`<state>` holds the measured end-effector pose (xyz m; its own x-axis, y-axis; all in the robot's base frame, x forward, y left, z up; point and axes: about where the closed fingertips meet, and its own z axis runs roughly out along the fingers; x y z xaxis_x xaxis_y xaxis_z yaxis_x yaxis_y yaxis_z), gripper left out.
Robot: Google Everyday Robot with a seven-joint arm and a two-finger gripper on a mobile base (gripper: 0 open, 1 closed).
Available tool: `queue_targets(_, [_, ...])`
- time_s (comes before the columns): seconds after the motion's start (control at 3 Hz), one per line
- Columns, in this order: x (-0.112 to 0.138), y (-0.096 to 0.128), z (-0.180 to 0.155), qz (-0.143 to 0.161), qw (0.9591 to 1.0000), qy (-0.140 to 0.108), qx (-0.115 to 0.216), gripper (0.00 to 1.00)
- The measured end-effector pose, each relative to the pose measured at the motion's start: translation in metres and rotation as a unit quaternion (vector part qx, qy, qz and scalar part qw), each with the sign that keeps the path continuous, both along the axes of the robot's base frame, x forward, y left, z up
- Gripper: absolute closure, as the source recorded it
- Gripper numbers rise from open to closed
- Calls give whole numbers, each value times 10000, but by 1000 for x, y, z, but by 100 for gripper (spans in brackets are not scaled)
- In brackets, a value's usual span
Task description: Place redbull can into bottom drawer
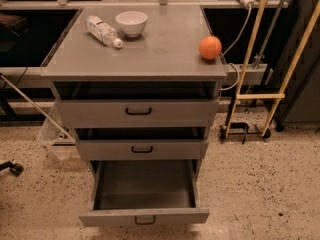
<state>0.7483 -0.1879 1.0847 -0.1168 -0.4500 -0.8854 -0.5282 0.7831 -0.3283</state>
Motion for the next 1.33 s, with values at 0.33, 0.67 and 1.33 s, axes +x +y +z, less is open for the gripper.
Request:
queue_targets(0.33, [-16, 15, -9, 440, 9987, 213, -120, 100])
queue_targets(0.67, [-72, 48, -23, 1402, 9873, 685, -301, 100])
queue_targets(1.33, [-159, 59, -80, 2261, 9526, 1981, -469, 100])
